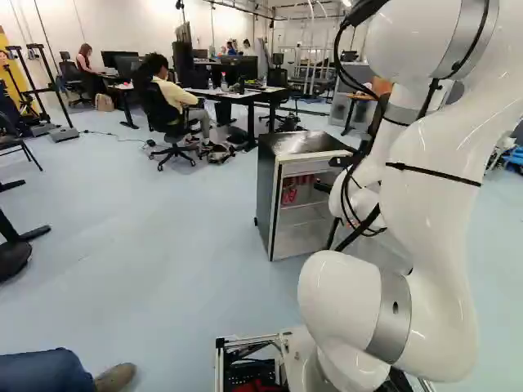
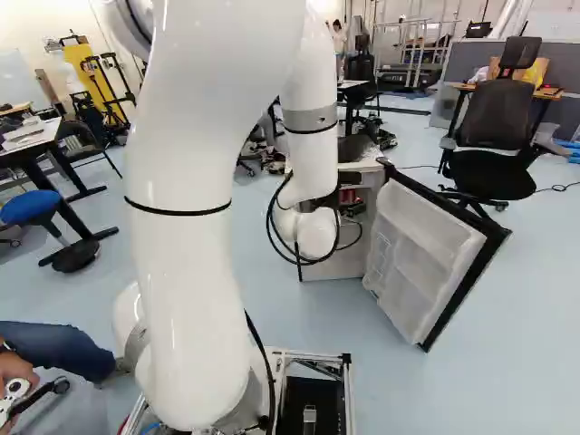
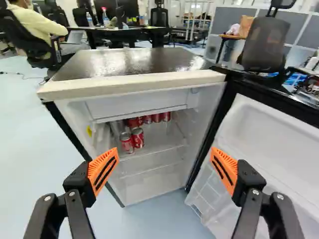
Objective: Grab a drink from the fridge
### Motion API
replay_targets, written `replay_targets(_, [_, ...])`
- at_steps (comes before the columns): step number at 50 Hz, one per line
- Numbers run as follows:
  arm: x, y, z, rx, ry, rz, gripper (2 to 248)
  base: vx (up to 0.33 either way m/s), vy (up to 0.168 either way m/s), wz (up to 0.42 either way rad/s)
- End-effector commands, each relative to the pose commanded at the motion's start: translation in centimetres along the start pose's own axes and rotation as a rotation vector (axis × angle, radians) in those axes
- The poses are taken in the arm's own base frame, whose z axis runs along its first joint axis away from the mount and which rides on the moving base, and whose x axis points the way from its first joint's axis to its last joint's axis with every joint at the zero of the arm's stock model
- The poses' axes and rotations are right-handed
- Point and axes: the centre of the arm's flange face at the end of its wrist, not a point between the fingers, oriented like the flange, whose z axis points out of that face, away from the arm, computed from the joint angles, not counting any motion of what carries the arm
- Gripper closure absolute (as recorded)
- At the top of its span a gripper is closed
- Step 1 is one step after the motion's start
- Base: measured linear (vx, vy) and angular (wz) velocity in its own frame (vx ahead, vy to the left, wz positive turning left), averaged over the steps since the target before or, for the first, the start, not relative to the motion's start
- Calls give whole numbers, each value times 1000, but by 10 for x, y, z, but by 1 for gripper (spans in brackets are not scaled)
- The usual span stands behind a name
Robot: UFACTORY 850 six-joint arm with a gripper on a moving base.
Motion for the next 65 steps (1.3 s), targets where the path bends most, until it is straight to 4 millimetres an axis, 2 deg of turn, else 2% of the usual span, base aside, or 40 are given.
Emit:
replay_targets(20, [-14,5,42,120,-12,-48,3,0,0,0])
replay_targets(35, [-25,13,80,137,-10,-56,3,0,0,0])
replay_targets(65, [-51,14,156,176,-30,-80,3,0,0,0])
